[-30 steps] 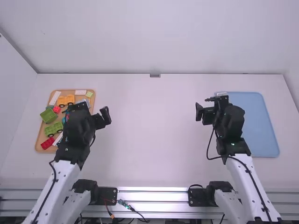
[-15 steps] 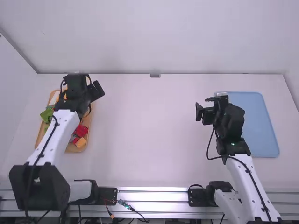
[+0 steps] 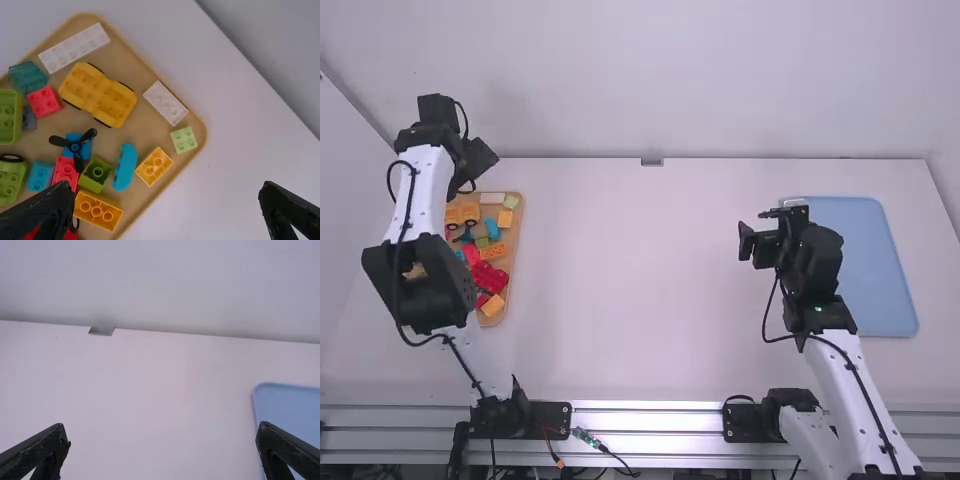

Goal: Assemble lego blocks to make yellow taxi

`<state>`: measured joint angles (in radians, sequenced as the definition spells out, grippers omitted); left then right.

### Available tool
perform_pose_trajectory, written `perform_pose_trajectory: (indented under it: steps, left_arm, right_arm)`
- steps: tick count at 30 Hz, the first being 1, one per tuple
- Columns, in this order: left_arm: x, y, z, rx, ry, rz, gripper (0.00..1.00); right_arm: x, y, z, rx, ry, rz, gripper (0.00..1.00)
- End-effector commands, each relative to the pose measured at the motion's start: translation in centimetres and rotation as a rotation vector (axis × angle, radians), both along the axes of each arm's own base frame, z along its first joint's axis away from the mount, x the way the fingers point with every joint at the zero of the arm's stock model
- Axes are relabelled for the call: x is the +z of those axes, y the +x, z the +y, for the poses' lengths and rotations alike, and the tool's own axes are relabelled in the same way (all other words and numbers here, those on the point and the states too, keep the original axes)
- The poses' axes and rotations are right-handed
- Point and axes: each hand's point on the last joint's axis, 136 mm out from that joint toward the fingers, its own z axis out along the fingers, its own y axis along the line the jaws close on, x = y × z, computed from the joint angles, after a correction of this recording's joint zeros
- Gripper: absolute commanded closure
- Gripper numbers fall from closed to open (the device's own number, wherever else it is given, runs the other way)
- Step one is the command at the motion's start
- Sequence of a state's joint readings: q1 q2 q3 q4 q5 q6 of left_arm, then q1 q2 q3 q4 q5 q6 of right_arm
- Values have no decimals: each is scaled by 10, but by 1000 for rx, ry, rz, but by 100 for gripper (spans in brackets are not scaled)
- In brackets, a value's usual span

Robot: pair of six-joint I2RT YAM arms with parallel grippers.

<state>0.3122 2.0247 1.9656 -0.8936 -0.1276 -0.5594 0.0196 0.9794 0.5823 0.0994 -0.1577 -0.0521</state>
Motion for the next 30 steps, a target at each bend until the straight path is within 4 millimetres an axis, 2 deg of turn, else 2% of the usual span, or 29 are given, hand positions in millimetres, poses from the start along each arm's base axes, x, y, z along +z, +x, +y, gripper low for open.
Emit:
perform_pose_trajectory:
  steps: [1, 6, 8, 15, 22, 28, 30]
  left_arm:
    - [-6, 7, 18, 76, -34, -7, 1]
    - [-37, 12, 38, 102, -98, 37, 1]
    - [-59, 7, 50, 166, -139, 75, 3]
    - [-105, -6, 71, 323, -262, 116, 1]
    - [-126, 1, 78, 383, -321, 89, 1]
    - [-129, 13, 76, 363, -330, 50, 1]
    - [-127, 20, 67, 334, -384, 26, 1]
  right_arm:
    - [9, 2, 1, 3, 4, -18, 1]
    - [9, 2, 1, 3, 4, -18, 1]
    - [9, 2, 1, 3, 5, -17, 1]
    - [9, 2, 1, 4, 4, -16, 1]
    - [6, 1, 1, 3, 3, -5, 1]
    - [5, 0, 1, 4, 1, -2, 1]
    - [5, 0, 1, 4, 1, -3, 1]
